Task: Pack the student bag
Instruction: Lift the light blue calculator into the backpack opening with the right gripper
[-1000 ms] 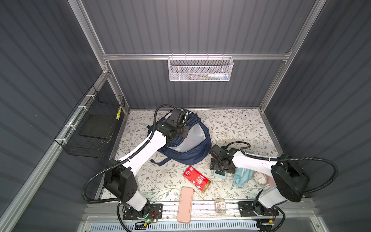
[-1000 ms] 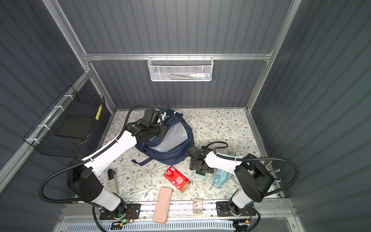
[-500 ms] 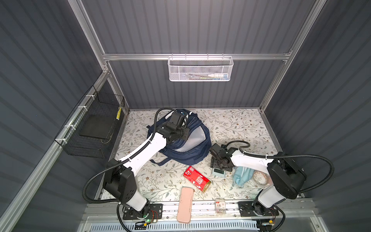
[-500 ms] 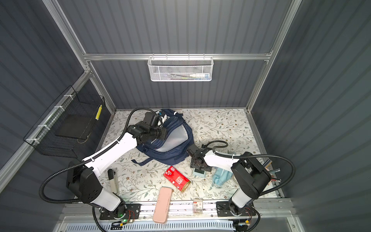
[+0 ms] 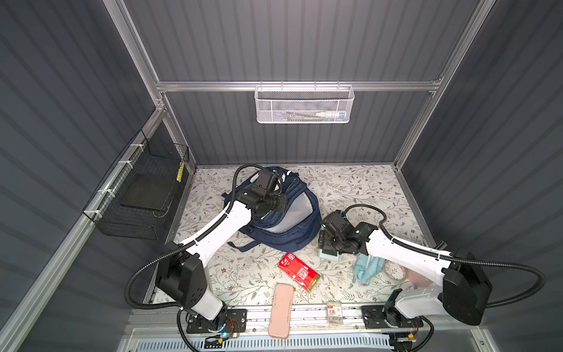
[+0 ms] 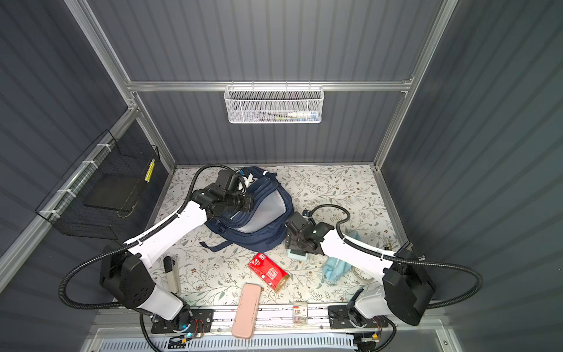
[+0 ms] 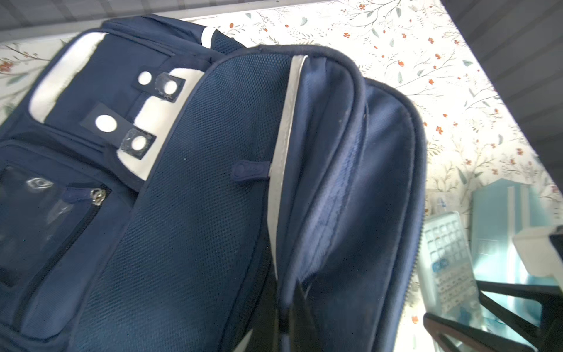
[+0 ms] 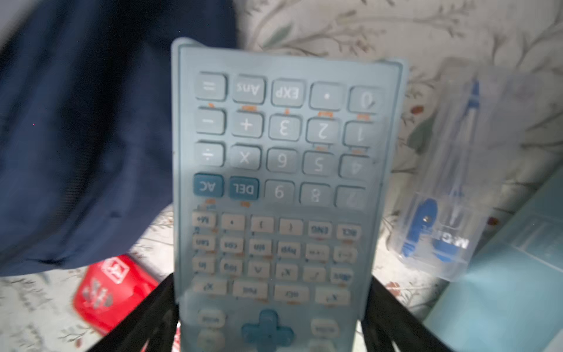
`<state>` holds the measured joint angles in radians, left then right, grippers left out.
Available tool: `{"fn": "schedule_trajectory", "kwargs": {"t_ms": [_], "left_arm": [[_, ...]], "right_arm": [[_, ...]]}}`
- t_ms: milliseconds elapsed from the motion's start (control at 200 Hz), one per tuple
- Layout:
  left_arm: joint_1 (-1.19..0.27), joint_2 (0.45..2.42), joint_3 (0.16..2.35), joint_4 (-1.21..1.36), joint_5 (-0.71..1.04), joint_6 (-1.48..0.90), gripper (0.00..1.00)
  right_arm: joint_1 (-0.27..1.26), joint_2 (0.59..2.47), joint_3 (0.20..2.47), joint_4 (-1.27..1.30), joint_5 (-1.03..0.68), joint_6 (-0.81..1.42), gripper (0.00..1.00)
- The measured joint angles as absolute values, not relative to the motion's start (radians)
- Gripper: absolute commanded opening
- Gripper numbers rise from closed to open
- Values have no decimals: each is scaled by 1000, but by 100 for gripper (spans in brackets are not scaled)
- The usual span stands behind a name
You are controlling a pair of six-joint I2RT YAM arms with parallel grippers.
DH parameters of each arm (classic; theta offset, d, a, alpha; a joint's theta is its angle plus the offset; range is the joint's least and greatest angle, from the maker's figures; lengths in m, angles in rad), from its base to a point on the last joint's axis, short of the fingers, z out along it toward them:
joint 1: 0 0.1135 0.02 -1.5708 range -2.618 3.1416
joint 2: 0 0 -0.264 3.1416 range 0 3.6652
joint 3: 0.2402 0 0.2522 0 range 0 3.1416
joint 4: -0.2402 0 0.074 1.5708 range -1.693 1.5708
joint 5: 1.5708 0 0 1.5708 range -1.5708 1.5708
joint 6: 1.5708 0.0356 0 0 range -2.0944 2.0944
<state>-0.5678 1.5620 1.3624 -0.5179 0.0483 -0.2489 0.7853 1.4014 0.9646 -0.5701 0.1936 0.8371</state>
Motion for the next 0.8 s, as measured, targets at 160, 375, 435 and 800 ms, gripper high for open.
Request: {"fn": "schedule_trajectory", "kwargs": {"t_ms": [160, 375, 435, 800], "left_arm": [[-518, 1563, 1419, -537, 129, -282, 0], [-432, 1563, 1497, -569, 209, -323, 0], [-408, 1565, 1516, -570, 249, -343, 0], [-369, 1608, 1559, -555, 348, -431, 0]], "right_arm": [[772, 1621, 1282, -513, 141, 760, 75], [741, 1940, 1610, -422, 37, 764, 78], [737, 2007, 1660, -410, 20, 785, 78], [762, 2199, 1855, -412, -31, 880, 95]]}}
